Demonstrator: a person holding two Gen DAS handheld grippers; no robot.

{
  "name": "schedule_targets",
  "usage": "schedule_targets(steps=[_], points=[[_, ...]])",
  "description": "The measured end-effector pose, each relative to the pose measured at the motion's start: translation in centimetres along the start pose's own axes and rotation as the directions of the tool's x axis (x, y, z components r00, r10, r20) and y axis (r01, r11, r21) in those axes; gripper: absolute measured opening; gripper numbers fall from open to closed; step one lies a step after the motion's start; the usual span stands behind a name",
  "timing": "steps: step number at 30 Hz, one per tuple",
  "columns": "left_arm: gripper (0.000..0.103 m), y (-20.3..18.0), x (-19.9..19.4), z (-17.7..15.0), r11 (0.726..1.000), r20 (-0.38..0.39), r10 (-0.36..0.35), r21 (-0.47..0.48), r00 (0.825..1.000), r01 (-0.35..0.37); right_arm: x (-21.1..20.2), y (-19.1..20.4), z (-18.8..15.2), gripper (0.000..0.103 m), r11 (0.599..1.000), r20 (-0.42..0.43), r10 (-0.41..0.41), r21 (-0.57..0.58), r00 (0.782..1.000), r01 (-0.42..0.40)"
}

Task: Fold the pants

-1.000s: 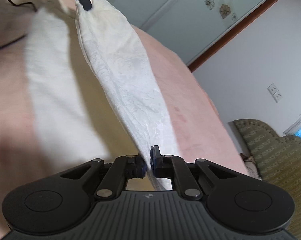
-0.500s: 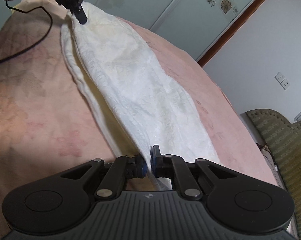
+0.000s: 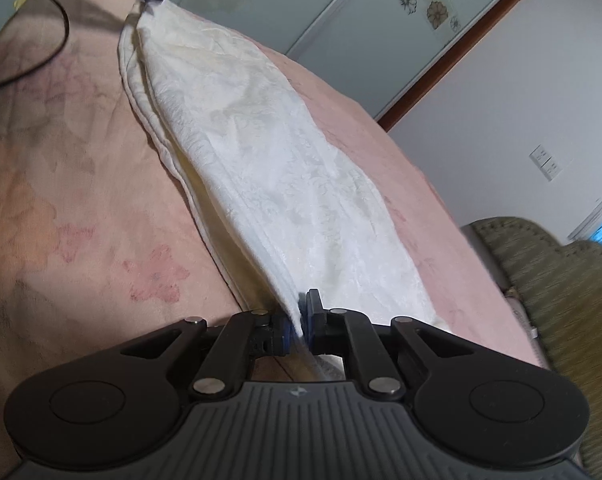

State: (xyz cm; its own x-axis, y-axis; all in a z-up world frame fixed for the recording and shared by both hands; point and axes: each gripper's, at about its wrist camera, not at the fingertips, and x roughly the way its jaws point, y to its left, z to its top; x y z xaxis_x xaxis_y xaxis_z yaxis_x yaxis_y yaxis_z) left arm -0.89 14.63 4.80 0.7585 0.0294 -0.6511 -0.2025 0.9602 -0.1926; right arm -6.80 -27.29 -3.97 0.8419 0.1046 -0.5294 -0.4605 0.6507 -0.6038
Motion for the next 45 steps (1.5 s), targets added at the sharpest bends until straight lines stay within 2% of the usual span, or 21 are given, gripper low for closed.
schedule_targets(steps=[2,5,7,9,11,12,14,15,17,19,20,22,25,27,30,33,34,37,40,42,45], points=[[0.019,-2.4,-0.7,0.4,0.997,0.077,-0.020,0.072,0.997,0.015,-0.4,0.2,-0.1,0.010,1.000,-0.005,-0.014,0.005,1.000,0.014],[0.021,-6.8,0.2,0.5,0.977,0.113,-0.125,0.188,0.986,0.102,-1.3,-1.0,-0.5,0.030,0.995,-0.014,-0.033,0.091,0.999,0.034],[0.026,-9.9,1.7,0.2,0.945,0.060,-0.241,0.242,0.969,0.220,-2.5,-2.3,-1.5,0.057,0.983,-0.020,-0.047,0.178,0.999,0.049],[0.031,-13.4,3.6,-0.8,0.895,-0.022,-0.342,0.296,0.939,0.333,-3.8,-4.1,-3.0,0.062,0.957,-0.037,-0.033,0.286,0.999,0.042],[0.033,-17.0,5.1,-2.3,0.839,-0.077,-0.397,0.372,0.914,0.396,-5.1,-6.6,-5.2,0.062,0.901,-0.063,-0.034,0.429,0.997,0.058],[0.034,-18.6,5.7,-3.1,0.816,-0.087,-0.408,0.412,0.909,0.405,-5.8,-8.1,-6.6,0.062,0.856,-0.074,-0.048,0.511,0.996,0.079],[0.036,-21.3,6.9,-5.0,0.764,-0.104,-0.419,0.495,0.902,0.413,-7.4,-11.6,-9.8,0.062,0.712,-0.088,-0.093,0.691,0.992,0.128],[0.037,-22.5,7.6,-5.8,0.743,-0.115,-0.418,0.527,0.901,0.413,-8.1,-13.4,-11.7,0.062,0.612,-0.095,-0.128,0.776,0.987,0.154],[0.037,-24.1,8.6,-7.2,0.710,-0.138,-0.411,0.571,0.901,0.412,-8.9,-16.7,-15.5,0.062,0.386,-0.130,-0.169,0.903,0.977,0.187],[0.038,-24.7,9.3,-8.5,0.696,-0.153,-0.388,0.598,0.909,0.398,-8.6,-19.2,-18.9,0.064,0.177,-0.165,-0.148,0.966,0.975,0.190],[0.039,-24.9,9.6,-9.0,0.692,-0.156,-0.373,0.610,0.915,0.386,-8.1,-20.2,-20.1,0.064,0.108,-0.159,-0.124,0.979,0.980,0.172],[0.043,-24.9,10.1,-9.9,0.684,-0.147,-0.358,0.631,0.922,0.366,-6.8,-21.7,-22.0,0.064,0.010,-0.108,-0.087,0.994,0.990,0.109],[0.052,-25.2,10.4,-10.3,0.679,-0.122,-0.352,0.649,0.928,0.343,-4.9,-24.2,-24.0,0.064,-0.103,0.012,-0.048,0.995,0.999,-0.017],[0.054,-25.3,10.6,-10.5,0.683,-0.122,-0.353,0.643,0.928,0.345,-2.9,-26.3,-24.6,0.064,-0.132,0.034,-0.041,0.991,0.999,-0.039],[0.059,-25.6,11.0,-10.3,0.694,-0.113,-0.355,0.633,0.928,0.343,1.8,-30.3,-25.2,0.064,-0.134,0.081,-0.003,0.988,0.997,-0.080],[0.064,-25.9,11.3,-10.4,0.704,-0.096,-0.353,0.628,0.931,0.332,7.0,-32.8,-25.1,0.065,-0.092,-0.003,0.043,0.996,0.999,0.007],[0.066,-25.8,11.3,-10.4,0.706,-0.093,-0.354,0.627,0.931,0.331,8.2,-33.1,-25.2,0.065,-0.091,-0.019,0.048,0.996,0.999,0.024],[0.069,-25.7,11.4,-10.4,0.710,-0.086,-0.356,0.623,0.931,0.329,8.3,-33.5,-24.2,0.067,-0.093,-0.049,0.002,0.994,0.999,0.049],[0.071,-25.6,11.6,-10.4,0.715,-0.086,-0.363,0.613,0.928,0.337,4.3,-32.6,-23.2,0.067,-0.058,-0.009,-0.128,0.998,0.992,0.002],[0.072,-25.5,11.5,-10.4,0.716,-0.086,-0.367,0.609,0.926,0.341,1.6,-31.5,-23.7,0.067,-0.089,-0.003,-0.172,0.996,0.985,-0.013],[0.072,-25.5,11.6,-10.3,0.718,-0.087,-0.370,0.605,0.925,0.344,-0.8,-29.7,-26.3,0.069,-0.232,0.051,-0.154,0.969,0.987,-0.086]])
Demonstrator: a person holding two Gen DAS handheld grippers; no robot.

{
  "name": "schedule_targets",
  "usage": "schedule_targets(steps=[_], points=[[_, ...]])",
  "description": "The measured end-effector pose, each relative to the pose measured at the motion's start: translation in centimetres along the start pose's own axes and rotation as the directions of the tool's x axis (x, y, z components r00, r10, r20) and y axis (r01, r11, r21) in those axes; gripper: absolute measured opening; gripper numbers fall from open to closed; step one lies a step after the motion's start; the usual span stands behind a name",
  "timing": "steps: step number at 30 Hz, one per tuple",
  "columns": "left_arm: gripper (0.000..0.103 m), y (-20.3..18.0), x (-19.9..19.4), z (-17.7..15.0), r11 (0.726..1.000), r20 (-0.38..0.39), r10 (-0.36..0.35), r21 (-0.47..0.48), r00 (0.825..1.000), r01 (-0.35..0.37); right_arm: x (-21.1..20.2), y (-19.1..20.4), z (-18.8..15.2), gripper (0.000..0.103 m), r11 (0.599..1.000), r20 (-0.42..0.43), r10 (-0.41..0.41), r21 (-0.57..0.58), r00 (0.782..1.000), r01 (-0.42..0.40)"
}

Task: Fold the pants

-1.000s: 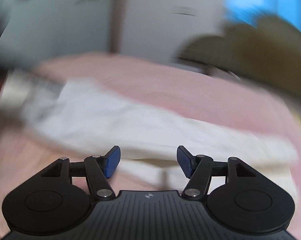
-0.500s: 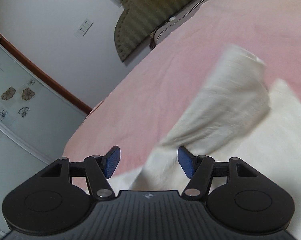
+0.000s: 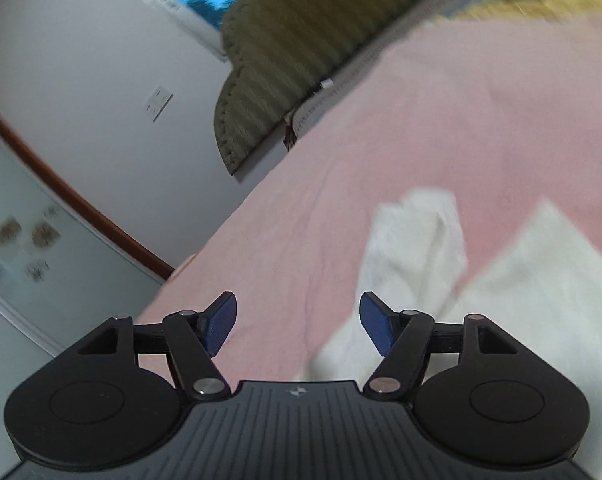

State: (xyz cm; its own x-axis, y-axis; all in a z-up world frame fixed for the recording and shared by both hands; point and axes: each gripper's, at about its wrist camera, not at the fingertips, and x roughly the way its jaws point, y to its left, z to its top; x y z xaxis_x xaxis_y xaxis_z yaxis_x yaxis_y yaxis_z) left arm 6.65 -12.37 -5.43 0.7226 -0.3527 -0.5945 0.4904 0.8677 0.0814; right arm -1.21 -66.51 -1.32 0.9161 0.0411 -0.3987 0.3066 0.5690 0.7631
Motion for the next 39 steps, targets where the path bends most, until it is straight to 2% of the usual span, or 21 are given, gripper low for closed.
schedule_targets(steps=[2,4,7,9,11,14,17,19,20,21,22,23,24,26,29,32,36,38,39], points=[[0.073,0.0,0.0,0.0,1.000,0.001,0.001,0.000,1.000,-0.001,-0.6,-1.7,-0.9,0.069,0.993,-0.039,0.074,0.099,0.996,-0.070],[0.073,0.0,0.0,0.0,1.000,0.000,0.000,0.000,1.000,0.000,0.1,-2.4,-1.9,0.069,0.983,-0.087,0.127,0.144,0.988,-0.114],[0.073,0.0,0.0,0.0,1.000,0.000,0.000,0.000,1.000,0.000,1.4,-2.1,-3.2,0.068,0.989,-0.148,0.094,0.129,0.985,-0.075],[0.075,0.0,0.1,0.0,1.000,0.000,0.003,0.000,1.000,-0.003,1.6,-1.7,-3.5,0.068,0.992,-0.148,0.085,0.105,0.985,-0.070],[0.075,0.0,0.1,0.0,1.000,-0.001,0.005,-0.002,1.000,-0.005,1.9,-1.4,-3.1,0.069,0.993,-0.132,0.076,0.095,0.988,-0.064],[0.075,0.0,0.1,0.1,1.000,-0.003,0.010,-0.004,1.000,-0.010,2.6,-1.6,-1.7,0.069,0.997,-0.065,0.037,0.068,0.997,-0.033],[0.073,-0.4,-0.3,0.6,1.000,-0.015,0.022,0.005,1.000,-0.022,3.9,-2.8,0.3,0.068,0.995,0.016,-0.002,0.099,1.000,0.001],[0.073,-1.1,-1.1,1.1,1.000,0.005,0.006,0.027,1.000,-0.006,4.6,-3.7,1.5,0.065,0.993,0.045,-0.022,0.119,0.999,0.016],[0.073,-1.5,-1.6,1.3,0.999,0.024,0.002,0.046,1.000,-0.003,5.0,-3.9,2.1,0.062,0.992,0.048,-0.030,0.123,0.998,0.024],[0.074,-2.0,-2.0,1.6,0.998,0.048,-0.001,0.068,0.999,-0.002,5.4,-4.0,2.5,0.046,0.992,0.043,-0.046,0.119,0.998,0.040],[0.075,-2.5,-2.5,1.8,0.995,0.076,-0.006,0.096,0.997,-0.001,5.6,-3.9,2.8,0.024,0.992,0.036,-0.075,0.100,0.997,0.071],[0.075,-3.1,-2.9,2.0,0.992,0.099,-0.018,0.128,0.995,0.005,5.8,-3.7,3.0,0.016,0.992,0.030,-0.104,0.077,0.994,0.102],[0.075,-3.8,-3.0,2.3,0.987,0.110,-0.037,0.160,0.993,0.019,6.0,-3.5,3.1,0.010,0.991,0.027,-0.121,0.053,0.992,0.120],[0.076,-5.0,-2.7,2.6,0.978,0.101,-0.087,0.199,0.991,0.065,5.6,-2.8,3.0,0.009,0.992,0.032,-0.125,0.016,0.992,0.125],[0.075,-6.6,-1.8,3.0,0.964,0.069,-0.158,0.228,0.985,0.138,4.0,-1.3,2.7,0.008,0.995,0.058,-0.098,-0.024,0.994,0.100],[0.075,-8.4,-0.6,3.0,0.947,0.058,-0.188,0.277,0.980,0.165,1.6,0.1,2.6,0.008,0.999,0.086,-0.030,-0.038,0.996,0.033],[0.074,-10.0,0.9,3.2,0.938,0.057,-0.174,0.313,0.983,0.148,-1.4,2.0,3.2,0.008,0.998,0.144,0.068,-0.025,0.987,-0.065],[0.070,-10.6,1.3,3.1,0.938,0.074,-0.135,0.330,0.988,0.104,-2.9,2.7,3.6,0.008,0.993,0.170,0.118,-0.015,0.978,-0.117],[0.065,-10.7,1.5,3.0,0.938,0.081,-0.119,0.335,0.990,0.085,-3.2,3.2,4.0,0.008,0.991,0.181,0.136,-0.012,0.974,-0.136]])
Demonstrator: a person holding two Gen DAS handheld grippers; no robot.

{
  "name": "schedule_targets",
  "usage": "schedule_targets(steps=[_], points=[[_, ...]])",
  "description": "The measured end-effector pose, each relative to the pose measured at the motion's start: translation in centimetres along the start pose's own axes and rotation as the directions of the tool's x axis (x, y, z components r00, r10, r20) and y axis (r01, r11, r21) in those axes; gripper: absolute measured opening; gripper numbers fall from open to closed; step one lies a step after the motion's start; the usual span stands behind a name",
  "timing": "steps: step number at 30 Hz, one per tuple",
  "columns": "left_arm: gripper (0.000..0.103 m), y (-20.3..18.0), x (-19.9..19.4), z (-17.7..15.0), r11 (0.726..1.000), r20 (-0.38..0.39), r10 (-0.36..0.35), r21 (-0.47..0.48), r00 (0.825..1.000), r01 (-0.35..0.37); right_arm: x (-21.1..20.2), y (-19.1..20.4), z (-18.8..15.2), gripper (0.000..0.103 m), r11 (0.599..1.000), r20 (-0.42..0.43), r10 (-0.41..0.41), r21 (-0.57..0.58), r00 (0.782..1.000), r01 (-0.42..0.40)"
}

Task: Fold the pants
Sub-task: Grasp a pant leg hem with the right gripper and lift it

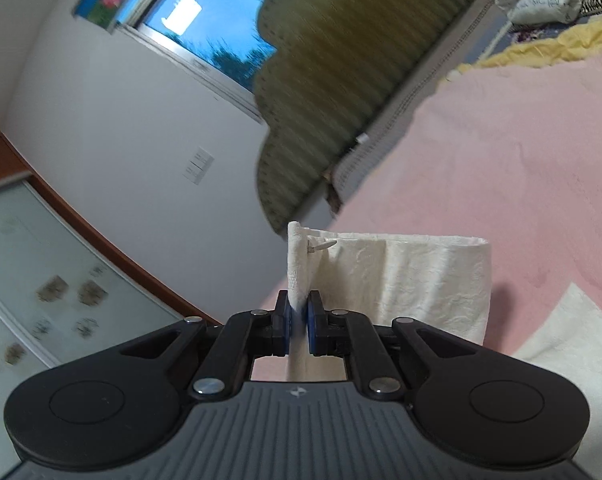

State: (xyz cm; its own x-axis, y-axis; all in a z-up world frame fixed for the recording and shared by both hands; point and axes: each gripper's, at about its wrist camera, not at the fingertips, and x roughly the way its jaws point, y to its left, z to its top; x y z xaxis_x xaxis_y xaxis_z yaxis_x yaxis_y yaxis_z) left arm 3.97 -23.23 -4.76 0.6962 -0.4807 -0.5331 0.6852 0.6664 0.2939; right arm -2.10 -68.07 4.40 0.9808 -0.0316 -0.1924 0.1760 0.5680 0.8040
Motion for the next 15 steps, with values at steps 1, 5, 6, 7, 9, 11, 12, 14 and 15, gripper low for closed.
schedule_targets(steps=[1,5,6,7,9,11,12,14,15], points=[[0.054,0.0,0.1,0.0,1.000,0.002,0.009,0.004,1.000,-0.009,-0.4,0.4,0.3,0.008,1.000,0.003,0.011,-0.001,1.000,-0.011],[0.028,1.1,0.4,-0.1,0.997,-0.020,-0.043,-0.067,0.999,0.042,0.1,0.8,1.0,0.008,1.000,-0.016,-0.017,-0.010,1.000,0.016],[0.021,1.6,0.6,-0.1,0.993,-0.021,-0.059,-0.099,0.998,0.057,0.7,0.7,1.1,0.008,0.999,-0.032,-0.039,-0.012,0.999,0.039],[0.017,2.0,0.4,0.0,0.990,-0.025,-0.055,-0.134,0.998,0.052,1.6,0.5,1.1,0.008,0.998,-0.059,-0.056,-0.003,0.997,0.056],[0.016,3.4,0.6,0.5,0.983,-0.020,0.004,-0.185,1.000,-0.007,3.2,0.3,1.3,0.008,0.997,-0.100,-0.066,0.020,0.993,0.068],[0.016,5.2,-0.2,1.3,0.961,0.042,0.120,-0.257,0.992,-0.105,3.3,1.8,1.8,0.008,0.999,-0.068,-0.029,-0.035,0.997,0.027],[0.016,6.1,-0.9,1.6,0.941,0.083,0.185,-0.302,0.979,-0.152,2.6,2.9,2.0,0.008,0.997,-0.027,0.034,-0.069,0.999,-0.036],[0.018,7.3,-2.6,2.3,0.900,0.167,0.299,-0.377,0.939,-0.219,0.1,4.8,2.1,0.008,0.976,0.072,0.176,-0.144,0.982,-0.165],[0.020,7.5,-3.3,2.3,0.892,0.206,0.324,-0.393,0.923,-0.225,-1.3,5.3,1.9,0.008,0.962,0.107,0.223,-0.186,0.969,-0.201]])
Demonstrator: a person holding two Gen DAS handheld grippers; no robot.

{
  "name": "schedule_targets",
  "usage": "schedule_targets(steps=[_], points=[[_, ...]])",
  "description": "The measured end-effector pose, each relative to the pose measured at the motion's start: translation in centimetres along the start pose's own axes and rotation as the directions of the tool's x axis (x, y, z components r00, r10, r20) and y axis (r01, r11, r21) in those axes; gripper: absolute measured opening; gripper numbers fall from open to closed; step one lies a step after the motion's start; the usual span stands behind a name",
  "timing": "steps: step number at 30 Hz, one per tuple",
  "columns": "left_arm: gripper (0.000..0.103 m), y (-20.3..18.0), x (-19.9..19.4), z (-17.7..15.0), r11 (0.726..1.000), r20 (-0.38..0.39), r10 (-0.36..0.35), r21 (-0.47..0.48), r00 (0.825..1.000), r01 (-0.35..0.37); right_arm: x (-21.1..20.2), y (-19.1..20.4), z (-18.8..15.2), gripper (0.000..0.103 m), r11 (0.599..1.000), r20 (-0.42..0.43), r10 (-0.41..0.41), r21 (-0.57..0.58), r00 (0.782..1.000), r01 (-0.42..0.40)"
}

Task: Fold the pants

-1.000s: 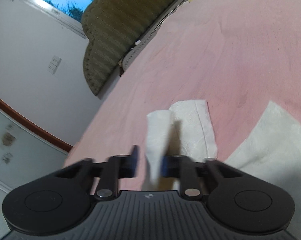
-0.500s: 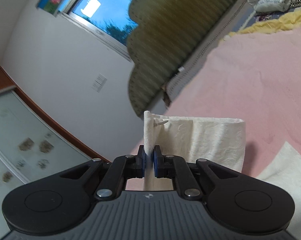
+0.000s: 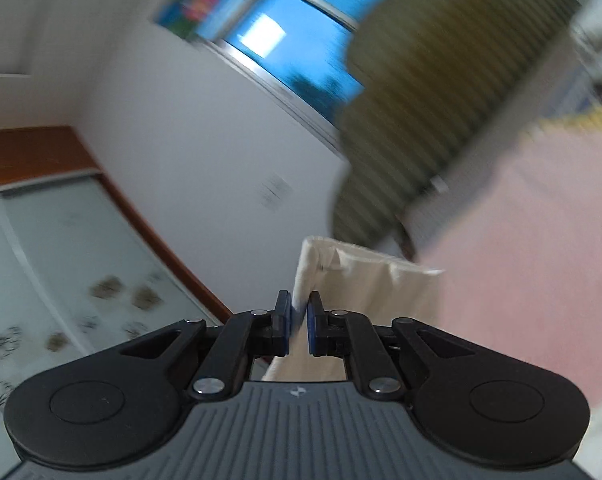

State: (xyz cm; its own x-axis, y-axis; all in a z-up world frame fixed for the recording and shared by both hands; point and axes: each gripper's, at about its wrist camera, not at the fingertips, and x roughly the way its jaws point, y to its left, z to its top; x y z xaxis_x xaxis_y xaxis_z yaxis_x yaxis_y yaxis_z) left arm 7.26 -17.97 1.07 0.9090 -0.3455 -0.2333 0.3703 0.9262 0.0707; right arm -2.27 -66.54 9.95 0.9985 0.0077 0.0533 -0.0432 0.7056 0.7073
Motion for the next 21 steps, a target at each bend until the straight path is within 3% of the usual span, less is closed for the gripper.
schedule_targets(steps=[2,4,6,8,9,12,17,18,21], points=[[0.018,-0.8,-0.7,-0.2,0.998,0.027,-0.024,0.057,0.999,0.023,-2.4,0.2,-0.5,0.008,0.999,0.035,-0.014,-0.048,0.999,0.016],[0.018,-2.7,-0.5,-1.8,0.977,-0.047,-0.109,0.178,0.993,0.115,-4.4,-1.8,-1.7,0.008,0.985,-0.011,-0.174,-0.013,0.985,0.173],[0.021,-4.8,-0.2,-4.2,0.943,-0.166,-0.205,0.230,0.964,0.240,-6.8,-5.2,-3.4,0.008,0.930,-0.076,-0.356,0.075,0.932,0.361],[0.019,-6.4,-0.1,-6.1,0.911,-0.260,-0.265,0.247,0.929,0.329,-9.5,-7.8,-5.1,0.008,0.873,-0.104,-0.453,0.153,0.886,0.464],[0.018,-6.9,-0.2,-6.7,0.901,-0.280,-0.278,0.256,0.919,0.350,-10.8,-8.4,-5.9,0.008,0.853,-0.111,-0.481,0.170,0.869,0.494],[0.017,-7.9,-0.2,-7.6,0.879,-0.297,-0.285,0.300,0.912,0.372,-13.5,-8.7,-7.2,0.008,0.819,-0.101,-0.537,0.175,0.837,0.546],[0.017,-7.6,0.2,-7.8,0.879,-0.308,-0.294,0.284,0.905,0.382,-15.4,-7.8,-7.6,0.008,0.790,-0.076,-0.596,0.125,0.800,0.600],[0.017,-7.7,0.3,-8.0,0.877,-0.309,-0.293,0.289,0.905,0.383,-15.4,-7.6,-7.7,0.008,0.789,-0.083,-0.599,0.105,0.796,0.605],[0.017,-8.1,-0.1,-8.2,0.873,-0.318,-0.287,0.303,0.904,0.383,-15.5,-8.2,-7.7,0.008,0.805,-0.135,-0.551,0.174,0.823,0.567]])
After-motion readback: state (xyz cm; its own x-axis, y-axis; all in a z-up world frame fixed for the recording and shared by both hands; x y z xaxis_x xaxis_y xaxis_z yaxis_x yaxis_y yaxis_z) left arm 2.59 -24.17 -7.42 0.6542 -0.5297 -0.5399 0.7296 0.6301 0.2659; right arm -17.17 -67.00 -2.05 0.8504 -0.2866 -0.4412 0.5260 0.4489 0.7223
